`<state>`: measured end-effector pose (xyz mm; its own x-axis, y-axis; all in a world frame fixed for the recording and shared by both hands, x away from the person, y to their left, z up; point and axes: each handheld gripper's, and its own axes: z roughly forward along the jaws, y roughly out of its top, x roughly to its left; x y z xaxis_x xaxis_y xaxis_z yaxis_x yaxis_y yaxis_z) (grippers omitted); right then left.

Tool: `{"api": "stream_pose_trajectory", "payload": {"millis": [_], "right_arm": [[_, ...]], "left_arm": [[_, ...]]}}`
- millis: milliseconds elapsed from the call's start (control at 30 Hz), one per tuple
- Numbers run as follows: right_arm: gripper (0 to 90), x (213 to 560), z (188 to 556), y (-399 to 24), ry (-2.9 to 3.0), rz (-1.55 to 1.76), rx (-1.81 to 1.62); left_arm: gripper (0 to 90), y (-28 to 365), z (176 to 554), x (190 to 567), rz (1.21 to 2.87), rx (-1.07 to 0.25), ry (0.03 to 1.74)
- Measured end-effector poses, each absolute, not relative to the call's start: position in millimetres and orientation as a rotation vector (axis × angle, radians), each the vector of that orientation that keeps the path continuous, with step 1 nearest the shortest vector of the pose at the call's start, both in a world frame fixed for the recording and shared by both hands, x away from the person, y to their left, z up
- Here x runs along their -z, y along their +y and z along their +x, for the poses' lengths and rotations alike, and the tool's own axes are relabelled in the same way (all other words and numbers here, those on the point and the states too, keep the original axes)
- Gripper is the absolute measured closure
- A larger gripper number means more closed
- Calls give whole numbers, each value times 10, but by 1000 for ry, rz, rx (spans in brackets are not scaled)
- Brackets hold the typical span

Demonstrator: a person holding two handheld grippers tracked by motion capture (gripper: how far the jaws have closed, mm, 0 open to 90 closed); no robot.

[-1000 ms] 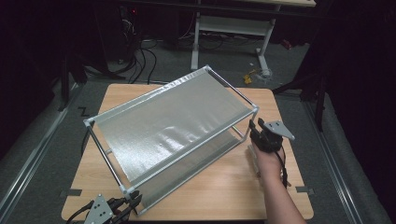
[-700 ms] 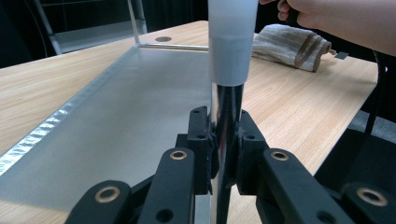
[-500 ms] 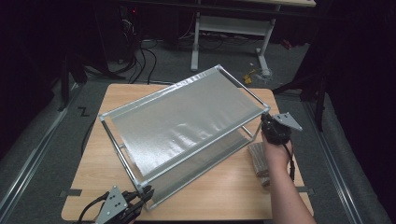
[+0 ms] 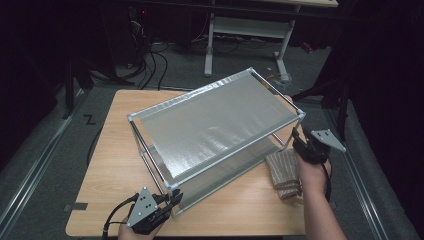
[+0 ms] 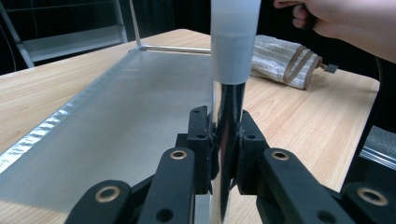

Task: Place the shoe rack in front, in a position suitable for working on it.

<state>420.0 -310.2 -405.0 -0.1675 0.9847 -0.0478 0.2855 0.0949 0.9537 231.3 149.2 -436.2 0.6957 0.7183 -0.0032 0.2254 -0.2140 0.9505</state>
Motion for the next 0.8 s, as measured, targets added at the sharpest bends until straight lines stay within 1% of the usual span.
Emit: {"api": "stream_pose_trajectory", "payload": {"millis": [33, 100, 233, 300, 400, 500, 533, 567, 600, 633, 667, 733, 800], "right_arm": [[559, 4053, 4115, -3102, 1582, 1281, -1130], [559, 4074, 3906, -3092, 1586, 1261, -1156], [557, 4184, 3568, -3052, 1619, 1251, -1173], [524, 4270, 3406, -3043, 1627, 1270, -1157], [488, 4348, 3270, -3050, 1641, 1313, -1147], [447, 4385, 3178, -3062, 1657, 1340, -1110], [413, 4392, 3157, -3060, 1667, 1339, -1082], [349, 4424, 3126, -3038, 1694, 1324, -1039], [349, 4424, 3126, -3038, 1694, 1324, -1039], [338, 4447, 3110, -3029, 1714, 1319, -1030], [309, 4483, 3092, -3019, 1729, 1312, -1015], [255, 4530, 3083, -3009, 1752, 1304, -991], [267, 4552, 3080, -3024, 1771, 1305, -971]], "left_arm": [[775, 1488, 2314, 4375, 1768, -536, 754], [697, 1487, 2297, 4411, 1753, -520, 754], [622, 1482, 2259, 4469, 1785, -531, 752], [556, 1496, 2260, 4500, 1788, -550, 763], [501, 1529, 2261, 4547, 1767, -552, 784], [475, 1537, 2270, 4575, 1766, -522, 815], [467, 1532, 2279, 4564, 1775, -513, 817], [454, 1521, 2276, 4559, 1781, -497, 817], [454, 1512, 2259, 4567, 1809, -509, 800], [450, 1504, 2227, 4586, 1835, -550, 793], [445, 1515, 2214, 4603, 1838, -562, 790], [447, 1561, 2182, 4704, 1778, -544, 821], [459, 1574, 2173, 4781, 1778, -519, 827]]}}
